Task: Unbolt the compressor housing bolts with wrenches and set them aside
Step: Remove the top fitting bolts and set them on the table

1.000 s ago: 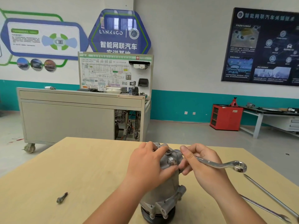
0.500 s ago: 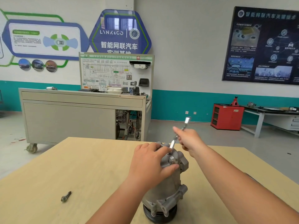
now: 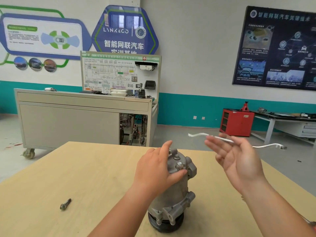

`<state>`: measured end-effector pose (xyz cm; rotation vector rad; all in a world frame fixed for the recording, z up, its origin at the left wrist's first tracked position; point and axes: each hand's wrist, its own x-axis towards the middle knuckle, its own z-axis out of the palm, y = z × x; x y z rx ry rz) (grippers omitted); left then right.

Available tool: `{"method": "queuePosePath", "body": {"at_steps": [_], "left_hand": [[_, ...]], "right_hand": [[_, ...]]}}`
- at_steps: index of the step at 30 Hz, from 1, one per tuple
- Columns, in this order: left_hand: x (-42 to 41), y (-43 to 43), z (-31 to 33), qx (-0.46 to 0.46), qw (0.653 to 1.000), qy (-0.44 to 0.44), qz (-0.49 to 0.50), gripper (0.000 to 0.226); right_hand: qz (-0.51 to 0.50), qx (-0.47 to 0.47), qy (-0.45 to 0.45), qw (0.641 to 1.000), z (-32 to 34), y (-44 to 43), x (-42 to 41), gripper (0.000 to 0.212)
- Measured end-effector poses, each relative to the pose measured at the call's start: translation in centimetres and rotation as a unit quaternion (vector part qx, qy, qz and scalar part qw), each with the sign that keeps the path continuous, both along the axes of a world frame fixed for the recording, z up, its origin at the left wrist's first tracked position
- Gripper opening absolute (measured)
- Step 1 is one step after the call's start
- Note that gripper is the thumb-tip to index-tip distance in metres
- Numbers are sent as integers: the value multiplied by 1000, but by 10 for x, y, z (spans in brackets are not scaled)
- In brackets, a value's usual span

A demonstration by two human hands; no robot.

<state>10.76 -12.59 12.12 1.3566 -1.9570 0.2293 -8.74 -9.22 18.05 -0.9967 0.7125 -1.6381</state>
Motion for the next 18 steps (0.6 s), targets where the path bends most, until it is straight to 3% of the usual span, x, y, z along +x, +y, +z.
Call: {"method": "queuePosePath", "body": {"at_steps": [3, 7, 18], "left_hand": [[-1, 1, 0, -4, 1000, 2, 0, 91], [-1, 1, -2, -17, 1000, 8, -1, 87], [-5, 8, 4, -41, 999, -11, 1, 74]], "right_hand": [[-19, -19, 123, 992, -20, 20, 7, 30], [-26, -39, 224, 973, -34, 20, 18, 27], [-40, -71, 290, 954, -38, 19, 27, 25]]}}
